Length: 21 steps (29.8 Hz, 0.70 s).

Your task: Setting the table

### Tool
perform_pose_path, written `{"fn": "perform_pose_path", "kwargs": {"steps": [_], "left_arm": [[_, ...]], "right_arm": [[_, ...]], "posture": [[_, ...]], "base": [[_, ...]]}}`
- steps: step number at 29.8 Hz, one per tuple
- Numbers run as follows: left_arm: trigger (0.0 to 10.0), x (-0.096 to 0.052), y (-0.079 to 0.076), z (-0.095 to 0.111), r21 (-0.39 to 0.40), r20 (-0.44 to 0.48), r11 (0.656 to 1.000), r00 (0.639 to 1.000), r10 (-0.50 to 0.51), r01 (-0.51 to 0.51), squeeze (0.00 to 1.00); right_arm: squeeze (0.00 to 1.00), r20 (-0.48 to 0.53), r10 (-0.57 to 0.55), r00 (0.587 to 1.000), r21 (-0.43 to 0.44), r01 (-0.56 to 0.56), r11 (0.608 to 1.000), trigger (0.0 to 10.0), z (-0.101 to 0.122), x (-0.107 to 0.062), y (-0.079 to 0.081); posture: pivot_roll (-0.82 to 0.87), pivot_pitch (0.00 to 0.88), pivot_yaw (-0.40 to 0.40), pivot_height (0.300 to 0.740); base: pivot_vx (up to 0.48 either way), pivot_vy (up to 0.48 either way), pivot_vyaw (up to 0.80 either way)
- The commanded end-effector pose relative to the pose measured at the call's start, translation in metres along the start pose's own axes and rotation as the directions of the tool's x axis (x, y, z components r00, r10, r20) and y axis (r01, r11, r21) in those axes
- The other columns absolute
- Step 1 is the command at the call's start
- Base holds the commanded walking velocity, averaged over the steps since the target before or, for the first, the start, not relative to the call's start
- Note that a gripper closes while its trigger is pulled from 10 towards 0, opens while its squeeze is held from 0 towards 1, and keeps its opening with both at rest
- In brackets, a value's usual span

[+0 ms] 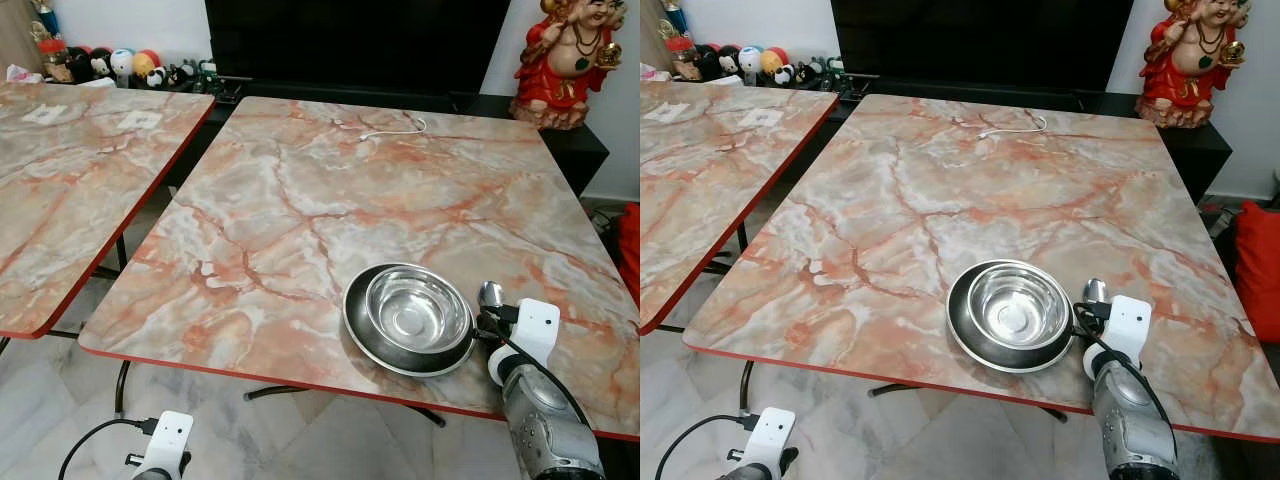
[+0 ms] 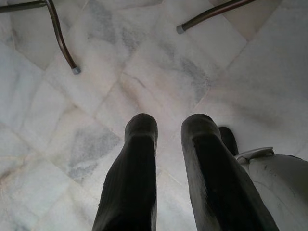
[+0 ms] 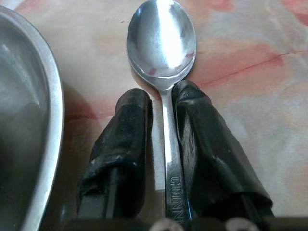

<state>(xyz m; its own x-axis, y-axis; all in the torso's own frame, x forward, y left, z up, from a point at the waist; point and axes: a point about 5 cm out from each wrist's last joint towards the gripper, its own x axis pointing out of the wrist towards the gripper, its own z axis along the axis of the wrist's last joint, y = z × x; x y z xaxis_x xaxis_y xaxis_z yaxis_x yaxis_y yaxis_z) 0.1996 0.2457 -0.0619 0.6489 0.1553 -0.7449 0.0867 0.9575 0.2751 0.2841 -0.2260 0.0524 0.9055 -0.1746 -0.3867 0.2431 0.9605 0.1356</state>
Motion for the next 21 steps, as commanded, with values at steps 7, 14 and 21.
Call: {"fn": "perform_pose_path", "kwargs": {"steps": [7, 14, 21], "left_arm": [[10.0, 0.000, 0.000, -0.003, -0.005, -0.018, 1.000, 1.000, 0.004, -0.004, 0.00], [10.0, 0.000, 0.000, -0.002, -0.008, -0.016, 1.000, 1.000, 0.004, -0.004, 0.00], [10.0, -0.001, 0.002, -0.004, -0.016, -0.021, 1.000, 1.000, 0.006, -0.006, 0.00]], "right_arm": [[0.00, 0.153, 0.004, 0.988, 0.025, -0.008, 1.000, 10.0, 0.021, 0.000, 0.001], [0.00, 0.247, -0.004, 0.969, 0.035, -0.005, 0.999, 10.0, 0.034, -0.003, 0.001], [0.00, 0.531, 0.021, 0.847, -0.006, -0.022, 1.000, 10.0, 0.073, -0.019, 0.008]], "posture": [[0.11, 0.034, -0.039, 0.740], [0.11, 0.034, -0.039, 0.740], [0.10, 0.027, -0.032, 0.740]], "base": [[0.000, 0.000, 0.00], [0.000, 0.000, 0.00], [0.000, 0.000, 0.00]]}}
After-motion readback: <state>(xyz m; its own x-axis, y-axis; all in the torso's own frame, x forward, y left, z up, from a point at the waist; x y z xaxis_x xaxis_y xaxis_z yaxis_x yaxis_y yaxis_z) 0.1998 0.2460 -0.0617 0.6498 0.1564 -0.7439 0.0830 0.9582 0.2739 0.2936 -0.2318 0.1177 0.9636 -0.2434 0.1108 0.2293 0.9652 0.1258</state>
